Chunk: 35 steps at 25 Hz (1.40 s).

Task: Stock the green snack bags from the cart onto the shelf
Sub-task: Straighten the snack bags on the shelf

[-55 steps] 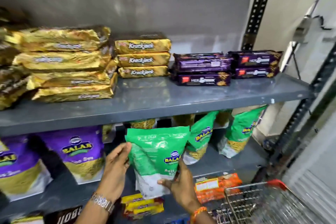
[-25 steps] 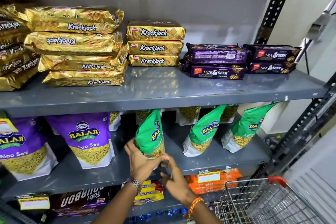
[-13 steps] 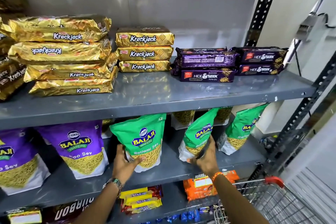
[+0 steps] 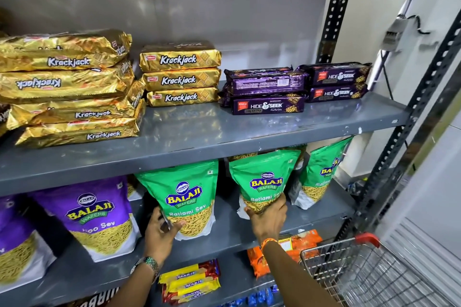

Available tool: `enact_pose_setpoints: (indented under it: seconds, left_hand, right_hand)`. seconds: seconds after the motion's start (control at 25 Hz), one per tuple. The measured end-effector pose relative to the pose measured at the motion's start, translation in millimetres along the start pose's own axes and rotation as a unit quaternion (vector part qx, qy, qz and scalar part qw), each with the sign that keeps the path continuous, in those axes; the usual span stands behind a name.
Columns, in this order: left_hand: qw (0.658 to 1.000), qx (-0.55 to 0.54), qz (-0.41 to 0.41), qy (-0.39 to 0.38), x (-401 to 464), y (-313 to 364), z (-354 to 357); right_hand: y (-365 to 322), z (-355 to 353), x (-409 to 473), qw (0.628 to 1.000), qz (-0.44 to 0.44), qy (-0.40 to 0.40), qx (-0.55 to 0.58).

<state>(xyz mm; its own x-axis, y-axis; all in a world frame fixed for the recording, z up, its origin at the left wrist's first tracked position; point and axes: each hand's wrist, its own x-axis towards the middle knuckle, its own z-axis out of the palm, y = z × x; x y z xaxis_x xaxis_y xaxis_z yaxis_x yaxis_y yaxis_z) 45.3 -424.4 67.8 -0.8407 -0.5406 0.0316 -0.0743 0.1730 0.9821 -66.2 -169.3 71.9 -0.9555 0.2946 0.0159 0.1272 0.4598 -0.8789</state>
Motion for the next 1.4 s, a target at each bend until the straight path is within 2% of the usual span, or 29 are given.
enact_pose_setpoints:
  seconds: [0.2, 0.48, 0.6, 0.68, 0.72, 0.8, 1.0, 1.08, 1.2, 1.4]
  left_hand:
    - [0.999, -0.025, -0.005, 0.025, -9.9, 3.8, 9.7]
    - [0.991, -0.014, -0.045, 0.129, -26.8, -0.5, 34.5]
    - [0.987, 0.002, -0.044, 0.154, -30.7, 2.8, 46.2]
    - [0.986, 0.014, -0.043, 0.162, -23.8, -4.8, 52.1]
    - [0.983, 0.024, -0.05, 0.177, -20.5, -8.5, 55.0]
    - [0.973, 0.045, -0.06, 0.218, -12.2, -22.5, 61.2]
    - [0.958, 0.137, -0.07, 0.244, -27.8, 17.8, 87.5]
    - [0.953, 0.16, -0.09, 0.241, -28.1, 19.1, 93.2]
    - [0.945, 0.183, -0.119, 0.243, -26.7, 24.6, 100.2]
    - [0.941, 0.182, -0.112, 0.262, -23.5, 22.5, 101.0]
  right_hand:
    - [0.2, -6.1, 4.7, 1.0, -0.011, -0.015, -0.006]
    - [9.9, -30.9, 10.8, 0.996, -0.02, -0.066, 0.064]
    - [41.0, -65.6, 32.5, 0.994, 0.004, 0.011, 0.11]
    - [61.3, -91.9, 65.3, 0.988, 0.045, 0.083, 0.12]
    - [67.4, -102.1, 83.6, 0.988, 0.071, 0.092, 0.105]
    - [65.5, -116.7, 111.9, 0.99, 0.091, 0.067, 0.088]
    - [91.3, -99.3, 171.3, 0.995, 0.026, -0.02, 0.093]
    - [91.9, -96.9, 172.9, 0.995, 0.032, -0.014, 0.097]
    - [82.3, -102.2, 168.4, 0.992, 0.037, 0.037, 0.11]
    - [90.6, -97.9, 175.4, 0.993, 0.064, 0.055, 0.086]
